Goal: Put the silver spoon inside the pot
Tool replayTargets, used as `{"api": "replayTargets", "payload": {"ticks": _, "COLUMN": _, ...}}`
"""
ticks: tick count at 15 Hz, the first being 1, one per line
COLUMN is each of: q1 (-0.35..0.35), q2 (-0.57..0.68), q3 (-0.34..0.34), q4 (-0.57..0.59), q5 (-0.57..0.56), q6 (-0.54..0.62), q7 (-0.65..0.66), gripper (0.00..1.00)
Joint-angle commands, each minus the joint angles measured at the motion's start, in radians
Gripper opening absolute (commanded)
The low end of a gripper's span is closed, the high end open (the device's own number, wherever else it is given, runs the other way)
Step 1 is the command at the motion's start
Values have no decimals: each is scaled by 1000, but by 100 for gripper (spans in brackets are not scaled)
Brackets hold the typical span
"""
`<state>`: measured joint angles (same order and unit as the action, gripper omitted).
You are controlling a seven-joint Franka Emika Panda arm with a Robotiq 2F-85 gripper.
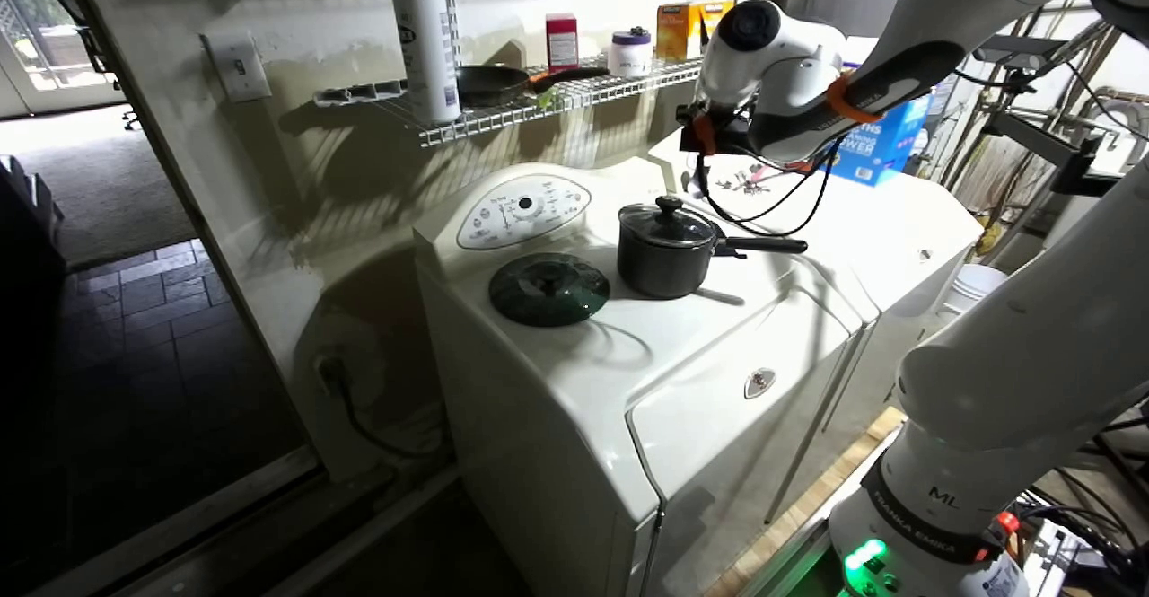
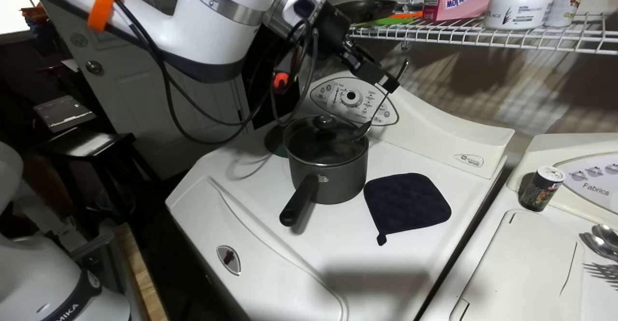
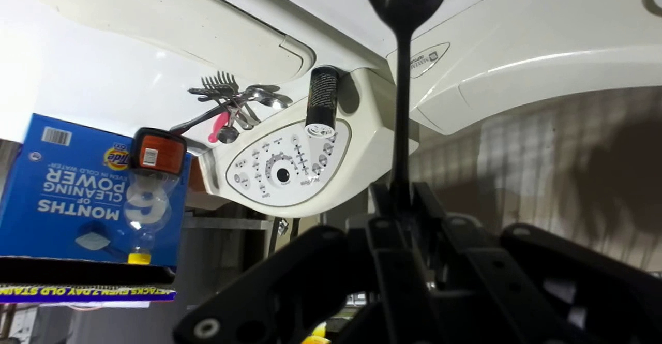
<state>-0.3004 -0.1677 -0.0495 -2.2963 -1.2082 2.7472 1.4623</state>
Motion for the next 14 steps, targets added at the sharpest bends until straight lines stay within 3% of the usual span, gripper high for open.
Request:
{"api": "replayTargets", "payload": {"ticks": 1, "q1": -7, "q2": -3, "q3": 20, "q4": 9, "q5": -78, "q6": -49, "q7": 102, "gripper": 4}}
{"api": "replayTargets", "payload": {"ticks": 14, "q1": 1, "q2": 19, "q3": 33, "q4": 17, "q5": -226, "q6": -129, "q7": 296, "gripper": 4}}
